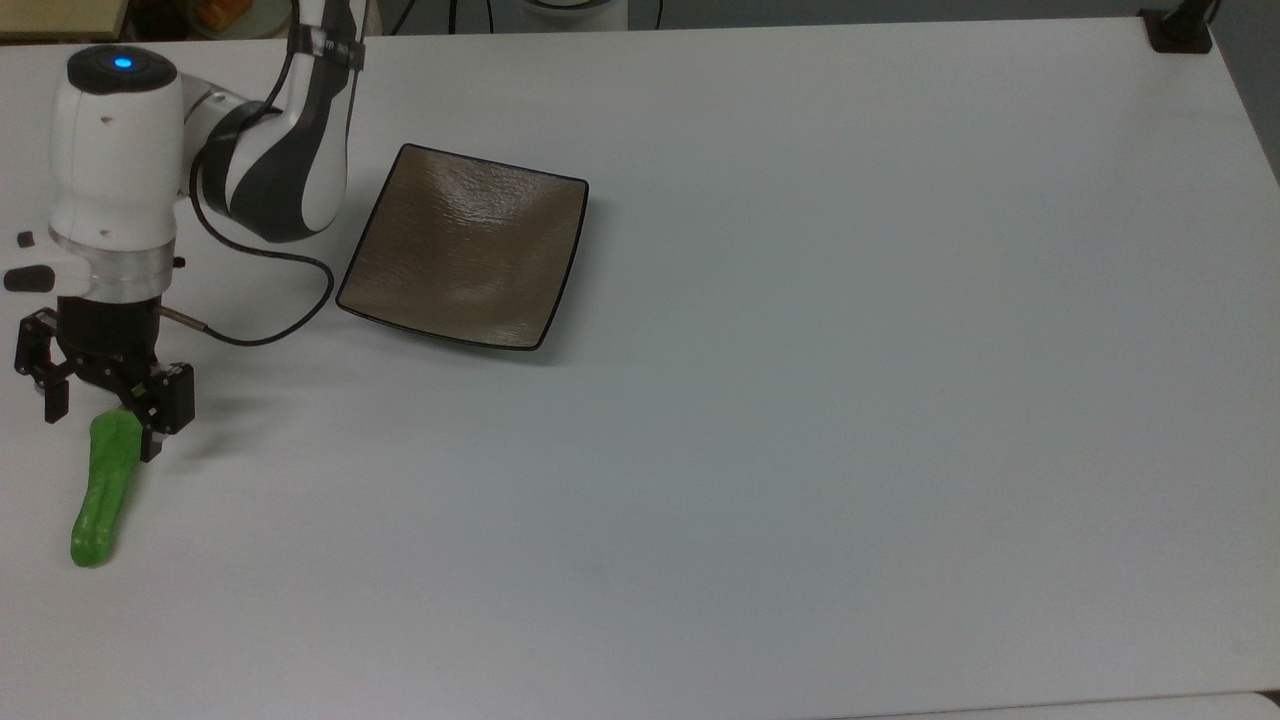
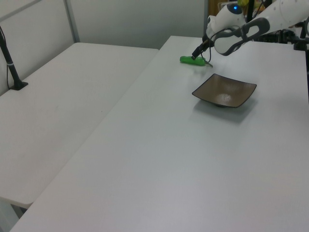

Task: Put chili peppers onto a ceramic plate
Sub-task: 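Close the gripper on the green chili pepper and lift it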

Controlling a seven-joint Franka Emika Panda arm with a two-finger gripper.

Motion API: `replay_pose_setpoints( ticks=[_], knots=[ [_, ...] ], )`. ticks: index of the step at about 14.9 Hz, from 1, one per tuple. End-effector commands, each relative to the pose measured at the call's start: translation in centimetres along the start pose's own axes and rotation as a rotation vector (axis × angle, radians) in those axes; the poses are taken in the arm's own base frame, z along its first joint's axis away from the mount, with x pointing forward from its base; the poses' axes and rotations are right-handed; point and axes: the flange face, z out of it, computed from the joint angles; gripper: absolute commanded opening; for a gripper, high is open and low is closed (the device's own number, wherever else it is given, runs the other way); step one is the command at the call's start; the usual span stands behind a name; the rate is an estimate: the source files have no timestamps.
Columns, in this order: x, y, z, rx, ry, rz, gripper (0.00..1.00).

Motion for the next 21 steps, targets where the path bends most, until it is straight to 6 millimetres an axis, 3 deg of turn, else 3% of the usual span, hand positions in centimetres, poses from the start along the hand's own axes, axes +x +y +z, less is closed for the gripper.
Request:
replay_pose_setpoints(
  ticks=[1,4,5,6,7,11,15,17,21],
  knots=[
    [0.4,0.3,2.2,-0.014,0.027,0.014,1.00],
    [-0.4,0.4,3.2,-0.017,0.013,0.008,1.00],
    [-0.7,0.3,3.5,-0.015,0.007,0.003,0.74],
    [-0.6,0.4,3.5,-0.015,0.010,0.019,0.23],
    [-0.5,0.3,3.5,-0.012,0.010,0.022,0.02],
    [0.1,0.0,2.7,-0.001,0.017,0.033,0.01],
    [2.6,0.3,-1.3,0.034,-0.026,0.076,0.02],
    [4.0,-0.1,-4.8,0.071,-0.155,0.029,0.02],
    [4.6,-2.3,-12.2,0.221,-0.359,-0.090,0.02]
  ],
)
